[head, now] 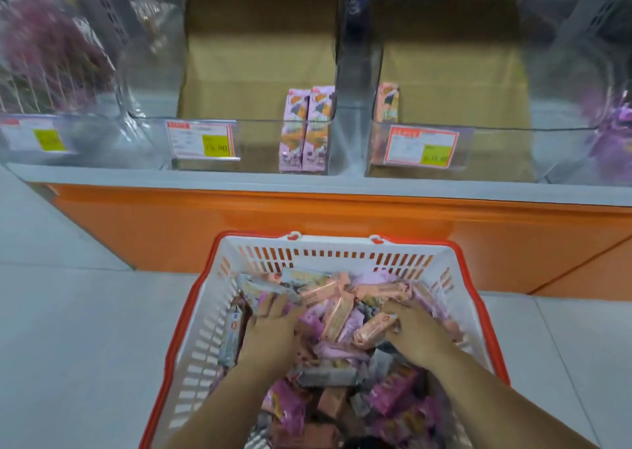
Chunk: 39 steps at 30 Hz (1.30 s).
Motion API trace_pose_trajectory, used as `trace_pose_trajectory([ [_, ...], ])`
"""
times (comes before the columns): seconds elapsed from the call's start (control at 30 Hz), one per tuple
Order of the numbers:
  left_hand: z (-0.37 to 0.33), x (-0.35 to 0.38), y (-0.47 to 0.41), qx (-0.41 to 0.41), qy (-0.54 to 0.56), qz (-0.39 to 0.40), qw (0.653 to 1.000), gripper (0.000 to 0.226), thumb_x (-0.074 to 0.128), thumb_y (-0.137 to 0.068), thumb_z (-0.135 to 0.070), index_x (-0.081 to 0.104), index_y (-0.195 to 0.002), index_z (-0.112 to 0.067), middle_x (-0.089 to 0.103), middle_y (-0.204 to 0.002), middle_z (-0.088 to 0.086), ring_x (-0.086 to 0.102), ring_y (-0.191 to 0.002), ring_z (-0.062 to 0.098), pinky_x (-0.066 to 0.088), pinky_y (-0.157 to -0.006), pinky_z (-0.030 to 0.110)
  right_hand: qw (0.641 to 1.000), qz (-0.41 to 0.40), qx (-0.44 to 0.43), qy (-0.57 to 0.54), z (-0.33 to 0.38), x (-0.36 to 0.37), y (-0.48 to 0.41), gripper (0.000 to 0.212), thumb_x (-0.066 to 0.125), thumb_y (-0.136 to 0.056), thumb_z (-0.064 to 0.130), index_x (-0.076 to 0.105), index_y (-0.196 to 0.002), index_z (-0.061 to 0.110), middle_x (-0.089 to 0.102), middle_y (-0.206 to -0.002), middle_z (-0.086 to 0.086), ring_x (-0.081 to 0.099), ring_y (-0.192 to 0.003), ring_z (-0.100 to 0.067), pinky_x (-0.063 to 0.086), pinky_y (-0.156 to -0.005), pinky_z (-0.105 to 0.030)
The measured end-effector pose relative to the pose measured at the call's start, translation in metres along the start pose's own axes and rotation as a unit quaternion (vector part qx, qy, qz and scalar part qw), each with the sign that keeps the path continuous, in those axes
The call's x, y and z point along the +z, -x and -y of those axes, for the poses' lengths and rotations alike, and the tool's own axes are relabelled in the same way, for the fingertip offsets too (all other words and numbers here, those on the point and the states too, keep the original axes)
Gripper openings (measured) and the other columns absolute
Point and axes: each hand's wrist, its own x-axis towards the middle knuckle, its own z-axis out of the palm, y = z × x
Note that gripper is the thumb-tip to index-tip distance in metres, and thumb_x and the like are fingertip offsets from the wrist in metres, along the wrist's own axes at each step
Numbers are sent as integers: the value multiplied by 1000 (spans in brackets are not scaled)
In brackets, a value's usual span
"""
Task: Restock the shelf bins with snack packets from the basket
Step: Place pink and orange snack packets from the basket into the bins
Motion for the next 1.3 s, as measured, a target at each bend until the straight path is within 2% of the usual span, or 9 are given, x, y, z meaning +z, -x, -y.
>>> trace_pose_trajectory([
  [0.1, 1, 6, -6, 3, -20, 7, 1000, 49, 39, -100, -31, 25, -148, -33, 0, -160, 2, -9, -146, 28, 19, -115, 49, 1000, 20, 14, -7, -3, 11, -8, 53, 48, -95, 19, 34, -146, 22, 12, -159, -3, 19, -144, -22, 31, -111, -34],
  [0.2, 2, 8, -10, 0, -27, 11, 1000, 51, 42, -98, -27, 27, -147, -35, -1, -160, 3, -11, -146, 28, 19, -115, 49, 999, 32, 29, -15, -2, 17, -13, 55, 51, -95, 19, 33, -147, 20, 6, -159, -8, 14, -146, -24, 28, -112, -35],
  [0.43, 0, 13, -14, 2, -30, 10, 999, 47, 39, -100, -32, 28, -145, -40, -5, -160, 1, -14, -146, 27, 19, -115, 51, 996, 43, 58, -49, -4, 20, -21, 57, 63, -87, 26, 42, -140, 22, 37, -143, -12, 47, -123, -27, 44, -98, -35],
  [0.57, 1, 11, -14, 3, -19, 9, 1000, 48, 40, -99, -31, 30, -144, -41, -3, -160, -1, -12, -146, 26, 21, -115, 50, 997, 66, 21, -43, 2, 18, -18, 7, 67, -83, 22, 62, -88, 21, 60, -108, -7, 59, -93, -20, 41, -62, -24],
  [0.7, -4, -5, -7, 10, 23, 23, 999, 42, 39, -99, -36, 37, -141, -39, 7, -159, 0, 0, -147, 24, 26, -114, 48, 998, 16, -42, -48, 16, -1, -6, 20, 66, -82, 14, 58, -94, 28, 50, -111, -1, 53, -94, -17, 45, -77, -29],
  [0.83, -10, -37, 12, 48, 169, -1, 984, 36, 46, -98, -25, 50, -132, -35, 34, -145, -11, 44, -122, 11, 44, -96, 25, 994, -6, -93, -53, 38, -32, 11, 34, 58, -84, -1, 56, -107, 24, 58, -108, 0, 58, -89, -18, 46, -74, -29],
  [0.93, -17, -68, 31, 91, 294, -15, 951, 32, 46, -100, -18, 53, -109, -47, 45, -113, -29, 48, -97, -9, 42, -72, 1, 989, -32, -136, -42, 58, -58, 27, 33, 61, -86, 3, 55, -108, 27, 60, -94, 2, 58, -75, -19, 42, -60, -29],
  [1.1, -21, -105, 48, 138, 319, -11, 938, 41, 54, -96, -32, 47, -136, -32, 45, -135, -22, 44, -124, 2, 37, -106, 29, 974, -45, -203, -89, 88, -110, 55, 34, 61, -82, -5, 59, -100, 23, 58, -95, 4, 56, -76, -11, 44, -62, -24],
  [1.3, -36, -158, 71, 190, 392, -53, 899, 41, 60, -92, -29, 52, -132, -28, 57, -128, -17, 51, -115, -4, 41, -98, 20, 937, -54, -271, -214, 106, -179, 96, 32, 68, -80, -5, 60, -92, 23, 67, -96, -3, 66, -84, -13, 53, -76, -25],
])
